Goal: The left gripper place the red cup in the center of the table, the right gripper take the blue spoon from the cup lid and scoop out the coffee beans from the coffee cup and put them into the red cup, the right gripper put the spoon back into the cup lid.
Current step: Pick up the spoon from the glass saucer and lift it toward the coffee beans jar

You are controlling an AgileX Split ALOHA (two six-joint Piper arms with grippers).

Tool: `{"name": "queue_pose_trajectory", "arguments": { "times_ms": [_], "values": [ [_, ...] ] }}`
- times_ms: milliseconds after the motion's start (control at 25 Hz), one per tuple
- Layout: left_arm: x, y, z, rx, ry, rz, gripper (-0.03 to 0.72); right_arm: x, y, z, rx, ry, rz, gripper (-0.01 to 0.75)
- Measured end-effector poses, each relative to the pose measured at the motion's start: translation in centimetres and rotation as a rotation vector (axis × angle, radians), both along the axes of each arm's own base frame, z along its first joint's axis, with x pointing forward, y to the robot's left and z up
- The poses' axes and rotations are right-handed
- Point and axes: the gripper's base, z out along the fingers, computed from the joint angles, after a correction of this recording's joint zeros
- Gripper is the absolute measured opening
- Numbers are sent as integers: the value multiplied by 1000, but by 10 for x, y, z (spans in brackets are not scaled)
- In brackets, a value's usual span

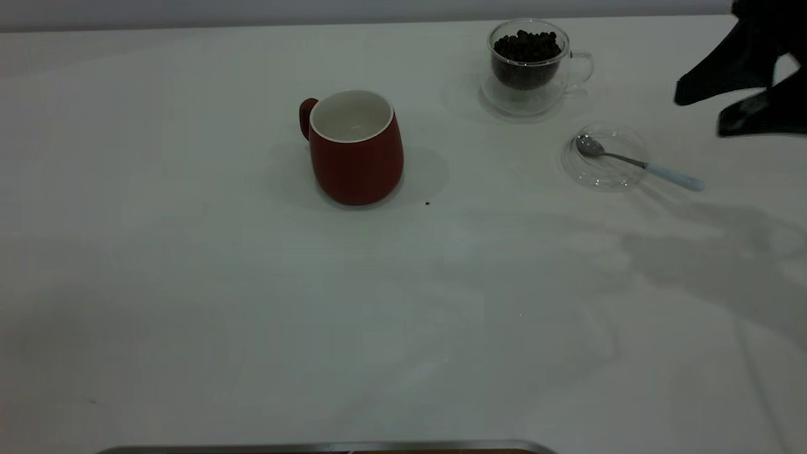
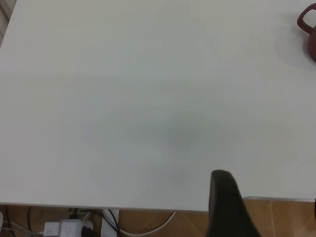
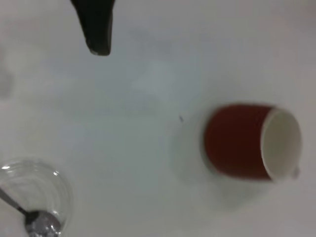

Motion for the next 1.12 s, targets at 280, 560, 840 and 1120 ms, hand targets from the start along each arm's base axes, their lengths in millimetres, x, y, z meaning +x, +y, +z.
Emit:
{"name": "queue_pose_trajectory", "arguments": {
  "times_ms": [280,560,840,1120],
  "values": [
    [0,0,0,-1,0,1,482,1,-16,-52,119,111,-69,510],
    [0,0,0,-1,-1,1,482,11,-35,-86,239,154,-127,510],
    [0,0,0,-1,-1,1,482,11,-51,-106,294,168,-168,510],
    [0,0,0,-1,-1,1,482,18,-55,-120,342,153,-167,510]
  ]
}}
